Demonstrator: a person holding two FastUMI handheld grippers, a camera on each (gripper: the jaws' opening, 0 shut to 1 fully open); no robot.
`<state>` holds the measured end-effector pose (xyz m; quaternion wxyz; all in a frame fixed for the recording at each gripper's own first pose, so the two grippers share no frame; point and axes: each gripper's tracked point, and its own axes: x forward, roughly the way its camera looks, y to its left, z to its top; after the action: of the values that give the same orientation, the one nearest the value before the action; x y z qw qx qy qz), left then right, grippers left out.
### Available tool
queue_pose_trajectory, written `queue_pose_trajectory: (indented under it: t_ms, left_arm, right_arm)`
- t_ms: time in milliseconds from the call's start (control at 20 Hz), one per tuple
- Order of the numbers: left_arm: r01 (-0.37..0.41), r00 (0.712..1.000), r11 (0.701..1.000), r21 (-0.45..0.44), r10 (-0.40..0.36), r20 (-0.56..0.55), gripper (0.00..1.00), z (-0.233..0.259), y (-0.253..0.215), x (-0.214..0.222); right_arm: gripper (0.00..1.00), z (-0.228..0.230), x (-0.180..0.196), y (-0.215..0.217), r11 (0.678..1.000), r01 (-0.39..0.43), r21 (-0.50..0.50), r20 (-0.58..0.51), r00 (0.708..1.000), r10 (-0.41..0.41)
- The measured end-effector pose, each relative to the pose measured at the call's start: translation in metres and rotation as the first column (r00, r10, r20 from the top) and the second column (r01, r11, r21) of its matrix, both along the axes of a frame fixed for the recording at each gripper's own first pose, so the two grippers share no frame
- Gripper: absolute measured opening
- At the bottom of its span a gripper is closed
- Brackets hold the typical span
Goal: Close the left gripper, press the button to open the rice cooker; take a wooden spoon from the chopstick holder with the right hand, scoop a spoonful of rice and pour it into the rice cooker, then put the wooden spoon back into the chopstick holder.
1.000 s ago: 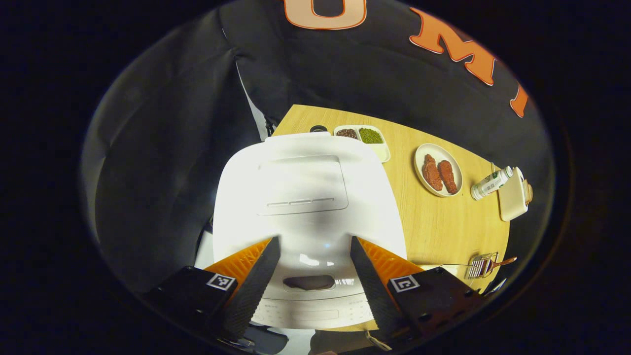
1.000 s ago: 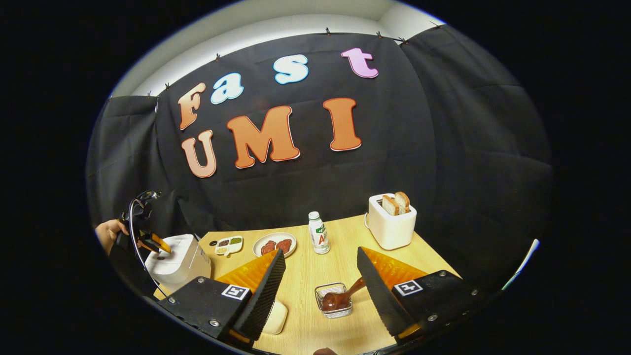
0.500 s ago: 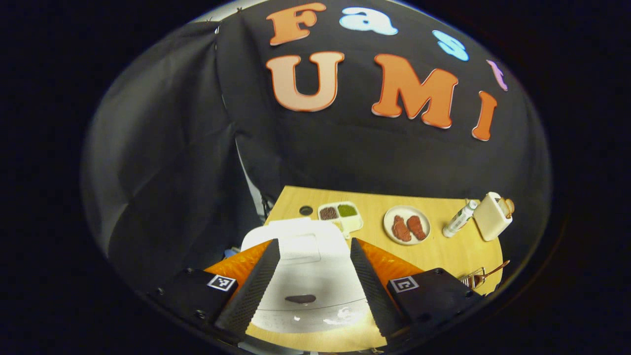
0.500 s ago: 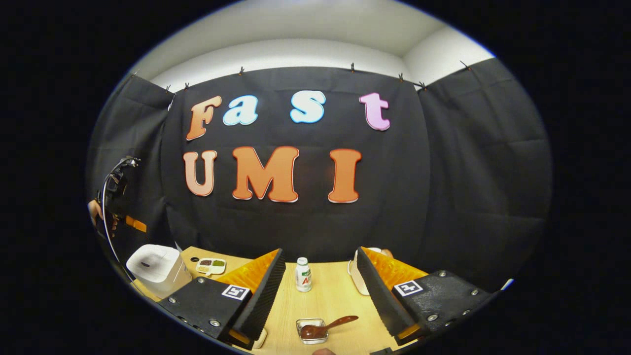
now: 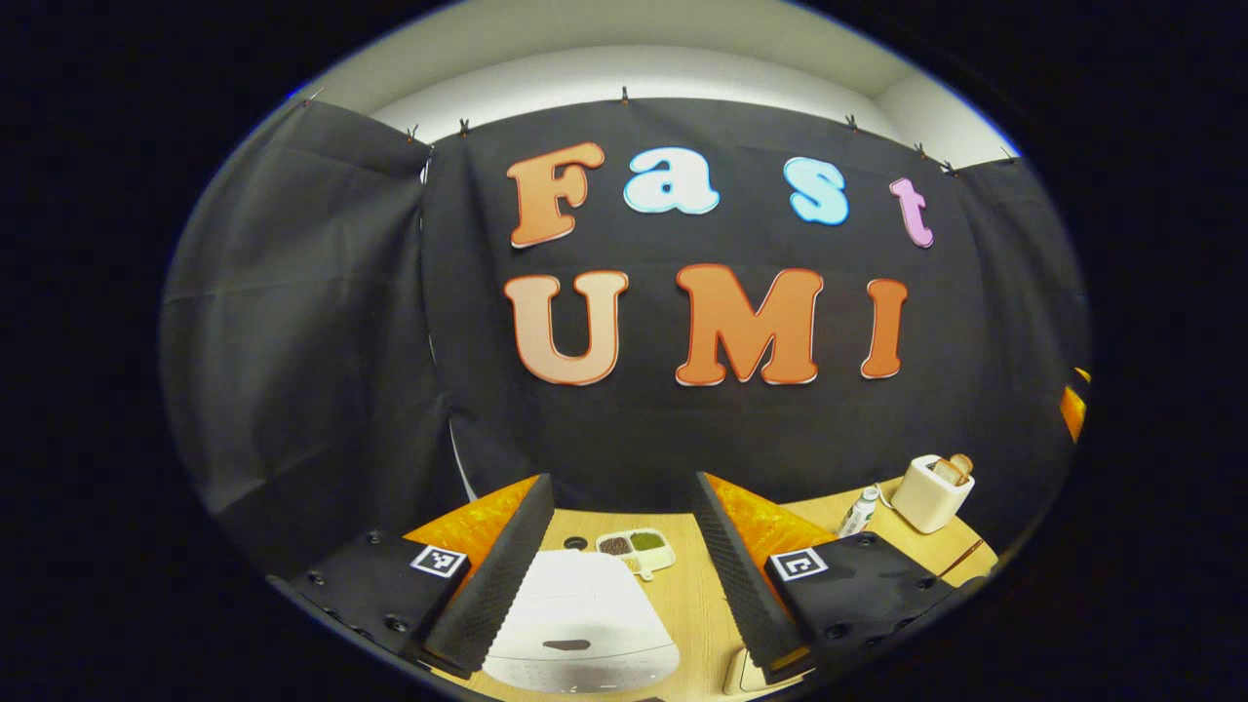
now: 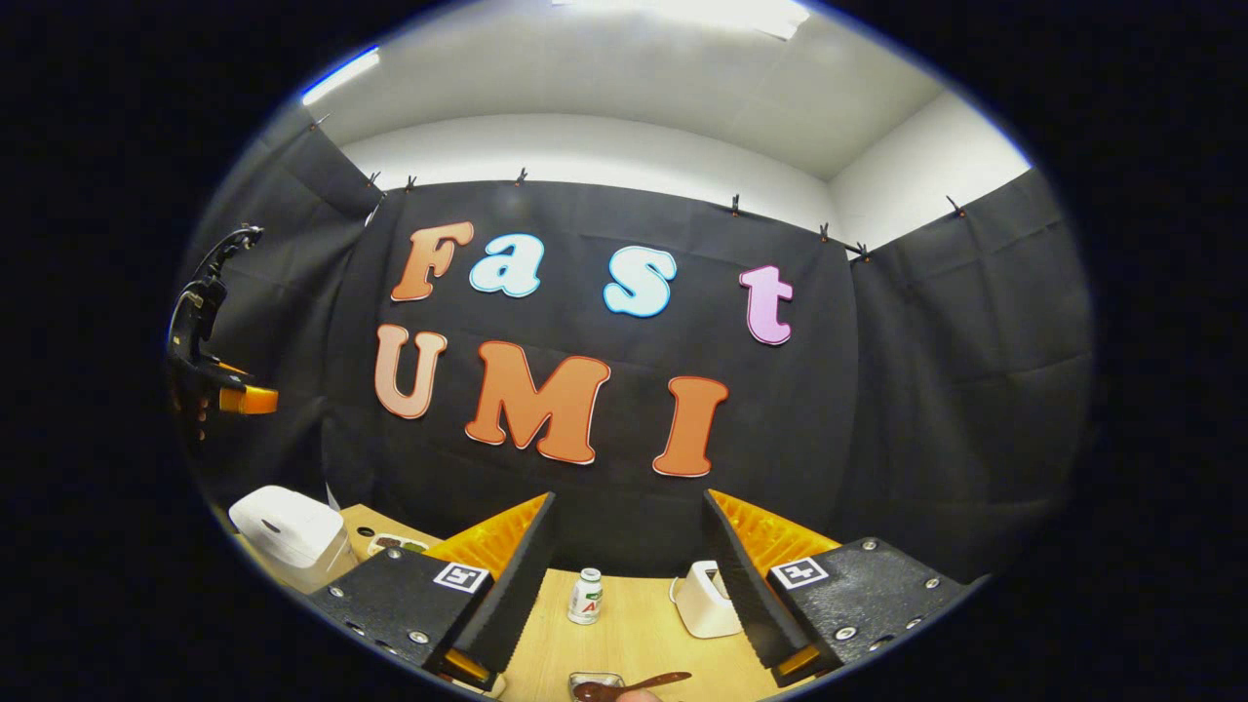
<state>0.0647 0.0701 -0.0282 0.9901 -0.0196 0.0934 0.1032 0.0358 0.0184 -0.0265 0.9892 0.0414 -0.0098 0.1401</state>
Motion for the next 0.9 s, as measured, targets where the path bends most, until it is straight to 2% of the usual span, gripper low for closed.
queue_pose_trajectory:
  t_ms: [50, 100, 150, 200, 250, 300, 350, 400, 700, 750, 800, 850, 900]
  left_arm:
    - [-0.006, 0.999, 1.0, 0.021, 0.005, 0.036, 0.98, 0.012, -0.001, -0.005]
    - [-0.017, 0.997, 0.999, 0.037, 0.014, 0.074, 0.97, 0.023, -0.002, -0.01]
    - [-0.024, 0.993, 0.999, 0.039, 0.02, 0.12, 1.0, 0.03, -0.006, -0.016]
    - [-0.021, 0.989, 0.999, 0.025, 0.018, 0.144, 0.93, 0.032, -0.011, -0.019]
    - [-0.015, 0.989, 1.0, 0.011, 0.013, 0.15, 1.0, 0.027, -0.018, -0.021]
    - [-0.019, 0.988, 1.0, 0.007, 0.017, 0.154, 0.97, 0.022, -0.02, -0.027]
    - [-0.022, 0.987, 1.0, 0.02, 0.019, 0.161, 1.0, 0.02, -0.023, -0.033]
    - [-0.032, 0.986, 0.999, 0.032, 0.026, 0.167, 0.97, 0.02, -0.024, -0.039]
    - [-0.021, 0.979, 0.998, 0.067, 0.007, 0.202, 1.0, 0.024, -0.055, -0.053]
    - [-0.019, 0.979, 0.997, 0.079, 0.003, 0.204, 0.93, 0.023, -0.06, -0.054]
    - [-0.027, 0.978, 0.995, 0.094, 0.007, 0.208, 0.93, 0.024, -0.061, -0.056]
    - [-0.032, 0.977, 0.994, 0.101, 0.01, 0.212, 1.0, 0.024, -0.061, -0.057]
    - [-0.03, 0.976, 0.994, 0.101, 0.007, 0.216, 0.99, 0.024, -0.067, -0.058]
  right_arm:
    - [0.89, 0.005, 0.001, 0.001, 1.0, -0.002, 0.006, 0.01, 1.0, 0.002]
    - [0.93, 0.008, 0.0, 0.002, 1.0, -0.006, 0.006, 0.02, 1.0, 0.006]
    - [0.9, 0.012, 0.002, 0.004, 1.0, -0.008, 0.004, 0.032, 0.999, 0.008]
    - [0.9, 0.014, 0.003, 0.007, 1.0, -0.01, 0.007, 0.042, 0.999, 0.009]
    - [0.91, 0.015, 0.004, 0.01, 1.0, -0.015, 0.011, 0.046, 0.999, 0.014]
    - [0.92, 0.014, 0.003, 0.014, 1.0, -0.023, 0.015, 0.043, 0.999, 0.022]
    - [0.92, 0.011, 0.002, 0.017, 0.999, -0.033, 0.017, 0.042, 0.999, 0.033]
    - [0.92, 0.01, 0.001, 0.021, 0.999, -0.041, 0.022, 0.038, 0.998, 0.04]
    - [0.92, 0.004, 0.0, 0.042, 0.995, -0.094, 0.046, 0.024, 0.995, 0.093]
    - [0.92, 0.002, -0.001, 0.045, 0.994, -0.102, 0.045, 0.022, 0.995, 0.101]
    - [0.92, 0.002, -0.001, 0.049, 0.993, -0.111, 0.046, 0.022, 0.994, 0.11]
    - [0.92, 0.002, -0.002, 0.051, 0.992, -0.118, 0.049, 0.023, 0.993, 0.117]
    - [0.92, 0.001, -0.002, 0.053, 0.991, -0.125, 0.053, 0.019, 0.992, 0.124]
